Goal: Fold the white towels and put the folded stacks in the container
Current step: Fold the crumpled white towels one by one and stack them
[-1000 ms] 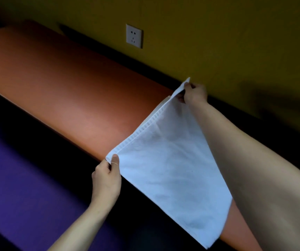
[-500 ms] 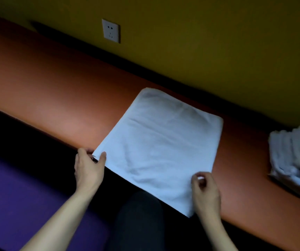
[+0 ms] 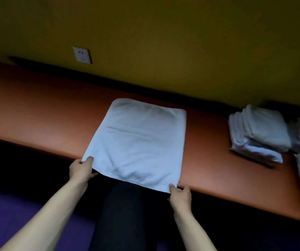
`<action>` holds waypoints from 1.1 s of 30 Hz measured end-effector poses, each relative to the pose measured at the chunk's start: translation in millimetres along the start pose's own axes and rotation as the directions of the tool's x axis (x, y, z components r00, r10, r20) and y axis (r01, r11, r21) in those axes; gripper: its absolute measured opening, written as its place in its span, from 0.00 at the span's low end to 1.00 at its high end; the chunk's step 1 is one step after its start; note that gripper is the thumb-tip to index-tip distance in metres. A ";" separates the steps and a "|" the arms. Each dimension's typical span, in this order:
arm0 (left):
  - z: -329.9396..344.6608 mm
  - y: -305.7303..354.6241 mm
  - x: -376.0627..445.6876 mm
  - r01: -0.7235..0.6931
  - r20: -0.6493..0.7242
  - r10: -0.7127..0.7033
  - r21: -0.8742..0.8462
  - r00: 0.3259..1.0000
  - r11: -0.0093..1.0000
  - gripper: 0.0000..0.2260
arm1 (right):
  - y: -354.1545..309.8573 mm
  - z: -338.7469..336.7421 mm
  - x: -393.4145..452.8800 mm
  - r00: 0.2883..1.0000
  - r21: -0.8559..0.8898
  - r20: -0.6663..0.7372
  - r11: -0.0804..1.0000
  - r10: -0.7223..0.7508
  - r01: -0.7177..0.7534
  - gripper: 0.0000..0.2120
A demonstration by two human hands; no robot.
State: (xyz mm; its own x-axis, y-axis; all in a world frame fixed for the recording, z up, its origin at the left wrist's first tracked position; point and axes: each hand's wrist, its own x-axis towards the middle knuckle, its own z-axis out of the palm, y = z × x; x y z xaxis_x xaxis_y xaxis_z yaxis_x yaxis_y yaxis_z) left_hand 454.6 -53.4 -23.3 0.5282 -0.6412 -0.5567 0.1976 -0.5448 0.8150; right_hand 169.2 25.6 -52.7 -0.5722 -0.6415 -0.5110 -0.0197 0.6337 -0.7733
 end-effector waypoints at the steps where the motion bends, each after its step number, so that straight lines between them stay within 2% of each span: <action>1: 0.6 -1.6 -5.0 0.027 0.011 -0.027 -0.051 1.000 0.998 0.08 | -1.4 -6.1 1.6 0.999 0.047 -0.018 0.998 -0.029 0.030 0.08; 5: -5.7 -4.4 -17.2 0.048 0.083 -0.034 -0.166 0.996 0.985 0.06 | -20.8 -46.8 6.9 0.969 0.143 -0.115 0.962 -0.217 0.232 0.06; 7: -7.9 -4.0 -31.6 0.008 0.103 0.011 -0.184 0.995 0.983 0.11 | -28.7 -69.2 5.0 0.941 0.172 -0.133 0.928 -0.311 0.330 0.07; 9: -10.0 -4.7 -53.1 -0.056 0.100 0.077 -0.194 0.992 0.979 0.16 | -29.8 -88.4 0.9 0.930 0.217 -0.104 0.904 -0.353 0.368 0.07; 12: -14.5 -9.6 -86.9 -0.119 0.148 0.152 -0.208 0.977 0.971 0.12 | -23.8 -110.4 -5.4 0.941 0.305 -0.055 0.892 -0.333 0.334 0.07; 14: -18.6 -13.4 -103.4 -0.111 0.225 0.157 -0.204 0.962 0.973 0.07 | -17.1 -121.6 -9.4 0.958 0.390 -0.038 0.879 -0.283 0.275 0.06; 17: -27.9 -15.0 -119.6 -0.105 0.272 0.168 -0.231 0.948 0.967 0.06 | -10.1 -136.4 -16.0 0.978 0.514 -0.008 0.838 -0.208 0.183 0.05; 20: -37.3 -14.5 -134.1 -0.097 0.377 0.226 -0.332 0.898 0.938 0.14 | -12.2 -151.1 -18.8 0.985 0.651 0.076 0.756 -0.153 0.067 0.08; 22: -40.1 -16.7 -137.9 -0.146 0.415 0.267 -0.299 0.870 0.943 0.21 | -16.0 -156.7 -17.0 0.981 0.705 0.137 0.709 -0.140 0.003 0.09; 24: -36.5 -18.2 -136.1 -0.301 0.343 0.348 -0.184 0.872 0.936 0.19 | -17.6 -156.8 -10.9 0.968 0.671 0.150 0.740 -0.201 0.050 0.08; 27: -27.8 -21.2 -124.9 -0.469 0.233 0.464 -0.039 0.854 0.882 0.12 | -23.6 -146.3 -1.9 0.954 0.531 0.091 0.824 -0.286 0.196 0.24; 28: -25.3 -22.1 -119.2 -0.500 0.209 0.491 -0.015 0.845 0.866 0.11 | -26.7 -141.7 2.4 0.951 0.498 0.059 0.835 -0.305 0.236 0.23; 31: -16.2 -20.4 -102.8 -0.565 0.161 0.552 0.050 0.818 0.823 0.07 | -40.6 -129.4 21.2 0.908 0.370 -0.096 0.832 -0.408 0.413 0.08; 33: -8.3 -15.0 -92.3 -0.578 0.123 0.567 0.087 0.815 0.812 0.04 | -50.1 -123.0 40.6 0.857 0.246 -0.135 0.821 -0.498 0.516 0.06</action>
State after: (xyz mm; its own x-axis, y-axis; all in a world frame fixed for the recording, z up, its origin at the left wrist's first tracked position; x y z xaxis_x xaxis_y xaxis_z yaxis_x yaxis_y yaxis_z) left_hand 409.7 18.5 17.2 0.4408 -0.8975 -0.0116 -0.2169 -0.1191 0.9689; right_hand 46.1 21.0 11.5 -0.5908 -0.8068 -0.0020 -0.1099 0.0829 -0.9905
